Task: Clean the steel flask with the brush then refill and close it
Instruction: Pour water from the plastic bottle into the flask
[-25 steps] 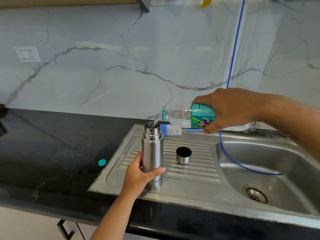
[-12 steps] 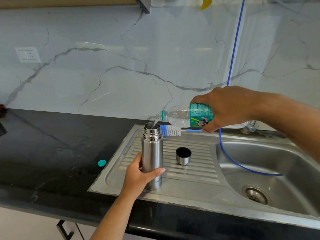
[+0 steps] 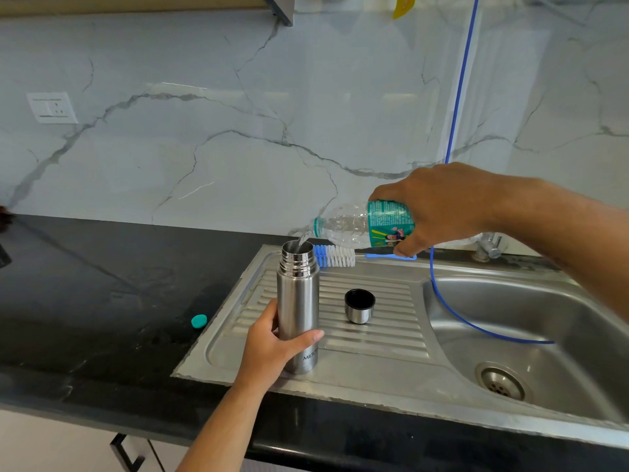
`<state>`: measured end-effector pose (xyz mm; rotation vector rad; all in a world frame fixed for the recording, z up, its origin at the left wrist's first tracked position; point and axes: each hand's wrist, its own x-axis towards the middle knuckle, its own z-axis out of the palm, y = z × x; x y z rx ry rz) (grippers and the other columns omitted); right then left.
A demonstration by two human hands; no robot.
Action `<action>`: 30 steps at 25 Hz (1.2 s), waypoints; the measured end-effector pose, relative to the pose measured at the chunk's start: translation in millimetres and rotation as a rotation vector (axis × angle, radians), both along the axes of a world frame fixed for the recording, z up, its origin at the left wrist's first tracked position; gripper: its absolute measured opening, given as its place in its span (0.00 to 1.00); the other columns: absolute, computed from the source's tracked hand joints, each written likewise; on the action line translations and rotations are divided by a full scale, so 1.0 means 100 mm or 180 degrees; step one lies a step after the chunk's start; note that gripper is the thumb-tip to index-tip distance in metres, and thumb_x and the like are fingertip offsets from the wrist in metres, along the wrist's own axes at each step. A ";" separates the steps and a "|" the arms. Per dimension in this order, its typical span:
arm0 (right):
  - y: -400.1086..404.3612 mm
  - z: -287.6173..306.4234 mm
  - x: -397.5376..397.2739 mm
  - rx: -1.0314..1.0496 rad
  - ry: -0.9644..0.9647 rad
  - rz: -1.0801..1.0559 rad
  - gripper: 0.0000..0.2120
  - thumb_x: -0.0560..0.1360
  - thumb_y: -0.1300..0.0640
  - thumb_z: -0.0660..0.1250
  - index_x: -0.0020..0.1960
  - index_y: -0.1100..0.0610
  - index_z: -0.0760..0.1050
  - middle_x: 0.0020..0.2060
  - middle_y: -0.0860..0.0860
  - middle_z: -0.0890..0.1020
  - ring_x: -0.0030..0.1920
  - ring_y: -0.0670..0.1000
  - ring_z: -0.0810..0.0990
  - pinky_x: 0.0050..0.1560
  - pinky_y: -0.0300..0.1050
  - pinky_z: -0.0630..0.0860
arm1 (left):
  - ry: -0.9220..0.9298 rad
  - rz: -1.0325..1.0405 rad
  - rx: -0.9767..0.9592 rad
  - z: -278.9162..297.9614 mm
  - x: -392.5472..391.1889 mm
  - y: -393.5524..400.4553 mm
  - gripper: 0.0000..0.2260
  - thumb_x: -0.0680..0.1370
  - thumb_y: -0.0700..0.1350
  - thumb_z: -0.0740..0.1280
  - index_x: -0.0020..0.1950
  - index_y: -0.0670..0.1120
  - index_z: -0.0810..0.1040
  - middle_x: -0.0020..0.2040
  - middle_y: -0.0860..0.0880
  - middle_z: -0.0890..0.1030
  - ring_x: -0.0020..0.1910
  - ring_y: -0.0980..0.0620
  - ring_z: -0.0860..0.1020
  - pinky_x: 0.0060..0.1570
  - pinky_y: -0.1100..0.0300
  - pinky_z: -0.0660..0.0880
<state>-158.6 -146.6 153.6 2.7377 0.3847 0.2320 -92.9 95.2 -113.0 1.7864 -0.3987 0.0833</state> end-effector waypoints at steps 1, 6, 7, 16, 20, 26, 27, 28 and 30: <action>0.01 0.01 -0.01 -0.0020 -0.0006 -0.0020 0.34 0.70 0.35 0.73 0.71 0.42 0.67 0.45 0.41 0.72 0.47 0.49 0.75 0.40 0.43 0.69 | 0.0001 0.0000 0.0004 0.00 0.00 0.00 0.28 0.67 0.48 0.82 0.60 0.63 0.72 0.55 0.58 0.82 0.51 0.66 0.81 0.42 0.71 0.79; 0.04 0.02 -0.03 -0.0103 0.0007 -0.0043 0.34 0.71 0.35 0.72 0.73 0.42 0.66 0.45 0.41 0.71 0.46 0.48 0.73 0.42 0.44 0.69 | 0.0020 -0.0006 0.0013 0.01 0.00 0.00 0.28 0.67 0.49 0.82 0.60 0.64 0.71 0.55 0.59 0.81 0.51 0.68 0.80 0.41 0.71 0.79; 0.05 0.03 -0.04 -0.0124 0.0007 -0.0047 0.34 0.71 0.35 0.72 0.73 0.42 0.65 0.46 0.41 0.71 0.46 0.48 0.73 0.43 0.44 0.70 | 0.0024 -0.0010 0.0014 0.01 0.00 0.00 0.28 0.67 0.50 0.82 0.60 0.64 0.71 0.55 0.59 0.81 0.51 0.68 0.80 0.41 0.71 0.79; 0.07 0.03 -0.03 -0.0305 -0.0088 -0.0132 0.36 0.71 0.34 0.71 0.75 0.39 0.63 0.56 0.46 0.80 0.47 0.50 0.72 0.44 0.45 0.71 | 0.0025 -0.0020 -0.0003 0.02 -0.01 0.00 0.28 0.68 0.48 0.82 0.59 0.65 0.71 0.55 0.59 0.81 0.50 0.69 0.80 0.41 0.71 0.78; 0.07 0.03 -0.03 -0.0360 -0.0161 -0.0141 0.36 0.71 0.34 0.71 0.75 0.39 0.62 0.58 0.47 0.80 0.49 0.52 0.76 0.44 0.45 0.69 | 0.0023 -0.0021 0.0000 0.02 -0.01 0.00 0.28 0.67 0.48 0.82 0.59 0.64 0.71 0.55 0.59 0.81 0.51 0.69 0.80 0.41 0.72 0.78; 0.09 0.02 0.01 -0.0436 -0.0306 -0.0038 0.35 0.70 0.34 0.71 0.73 0.36 0.61 0.57 0.46 0.81 0.49 0.51 0.78 0.41 0.44 0.71 | 0.0027 -0.0016 -0.0019 0.03 -0.01 0.00 0.28 0.67 0.47 0.82 0.59 0.64 0.72 0.55 0.58 0.82 0.50 0.68 0.81 0.42 0.72 0.78; 0.09 0.02 0.01 -0.0465 -0.0353 0.0000 0.34 0.70 0.34 0.70 0.72 0.35 0.62 0.57 0.46 0.81 0.50 0.53 0.80 0.40 0.45 0.71 | 0.0027 -0.0005 -0.0021 0.02 -0.02 0.00 0.28 0.67 0.47 0.82 0.59 0.64 0.72 0.54 0.58 0.82 0.50 0.68 0.81 0.42 0.72 0.78; 0.09 0.01 0.02 -0.0505 -0.0402 0.0024 0.33 0.70 0.35 0.70 0.71 0.35 0.62 0.57 0.46 0.81 0.51 0.53 0.81 0.40 0.45 0.71 | 0.0027 0.0007 -0.0020 0.02 -0.01 0.00 0.28 0.67 0.47 0.82 0.59 0.64 0.72 0.54 0.58 0.82 0.50 0.67 0.81 0.41 0.71 0.78; 0.11 0.01 0.02 -0.0588 -0.0497 0.0072 0.32 0.70 0.36 0.70 0.70 0.34 0.61 0.58 0.45 0.81 0.52 0.54 0.81 0.39 0.44 0.70 | 0.0031 0.0021 -0.0014 0.02 -0.01 0.00 0.28 0.67 0.47 0.82 0.58 0.64 0.72 0.54 0.59 0.82 0.50 0.68 0.81 0.41 0.72 0.78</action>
